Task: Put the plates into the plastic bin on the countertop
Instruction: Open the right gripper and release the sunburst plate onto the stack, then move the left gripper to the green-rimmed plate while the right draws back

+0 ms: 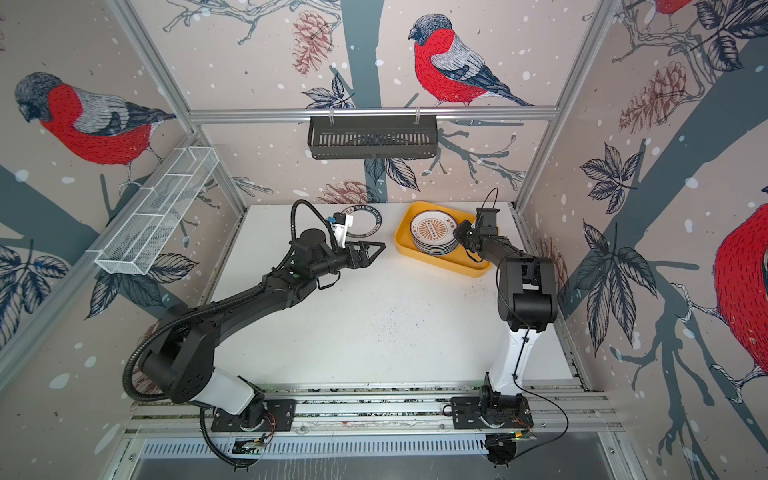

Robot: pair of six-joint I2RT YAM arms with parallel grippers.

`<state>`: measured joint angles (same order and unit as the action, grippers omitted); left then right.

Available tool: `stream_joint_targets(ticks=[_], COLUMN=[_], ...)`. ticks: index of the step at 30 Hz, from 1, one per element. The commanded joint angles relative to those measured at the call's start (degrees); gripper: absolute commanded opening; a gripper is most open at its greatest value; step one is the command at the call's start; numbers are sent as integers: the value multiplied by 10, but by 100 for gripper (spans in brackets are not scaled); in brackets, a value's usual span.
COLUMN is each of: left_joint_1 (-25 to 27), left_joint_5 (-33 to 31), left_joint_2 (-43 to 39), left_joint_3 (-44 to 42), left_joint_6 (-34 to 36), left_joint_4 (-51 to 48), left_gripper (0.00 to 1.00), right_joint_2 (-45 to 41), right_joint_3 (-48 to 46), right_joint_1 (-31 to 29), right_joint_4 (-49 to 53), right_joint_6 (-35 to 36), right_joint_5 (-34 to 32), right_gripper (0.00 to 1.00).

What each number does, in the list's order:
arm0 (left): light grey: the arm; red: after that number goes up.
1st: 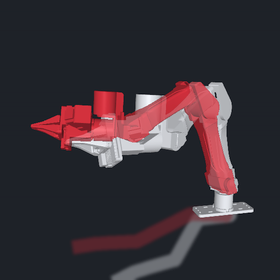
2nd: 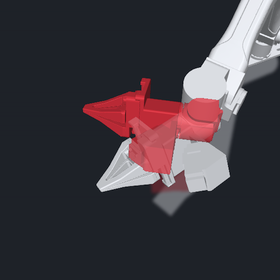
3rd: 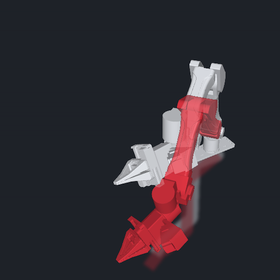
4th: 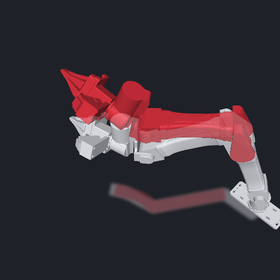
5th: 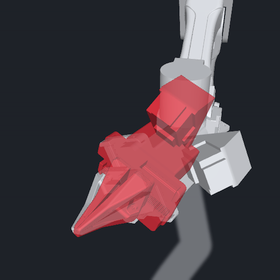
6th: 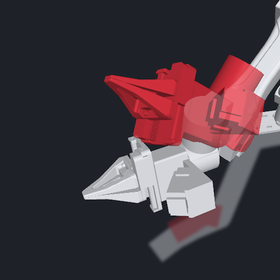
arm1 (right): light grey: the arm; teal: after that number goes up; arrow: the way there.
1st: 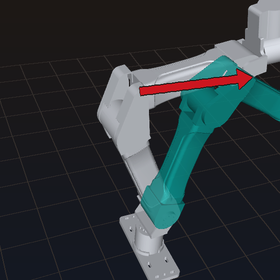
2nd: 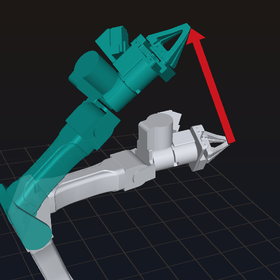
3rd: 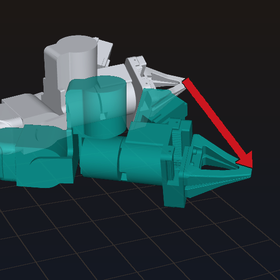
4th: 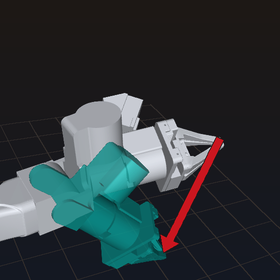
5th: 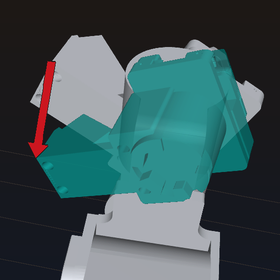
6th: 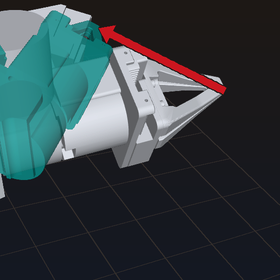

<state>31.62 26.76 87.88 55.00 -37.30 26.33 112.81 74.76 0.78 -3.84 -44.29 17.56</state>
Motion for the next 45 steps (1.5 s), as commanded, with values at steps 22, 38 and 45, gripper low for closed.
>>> stream_joint_targets(ticks=[22,38,45], left_joint_1=[0,-58,-103], left_joint_5=[-70,-104,-111], left_joint_2=[-99,-90,-21], left_joint_3=[-81,-99,-54], left_joint_6=[-11,-62,-43], left_joint_4=[0,-27,-85], left_gripper=[96,96,96], right_joint_2=[-184,-355,-388], right_joint_3=[-104,-206,-206], right_joint_1=[-29,-107,-180], right_joint_4=[-19,-66,-57], right_joint_6=[51,121,194], right_joint_5=[-52,-76,-141], right_gripper=[96,100,100])
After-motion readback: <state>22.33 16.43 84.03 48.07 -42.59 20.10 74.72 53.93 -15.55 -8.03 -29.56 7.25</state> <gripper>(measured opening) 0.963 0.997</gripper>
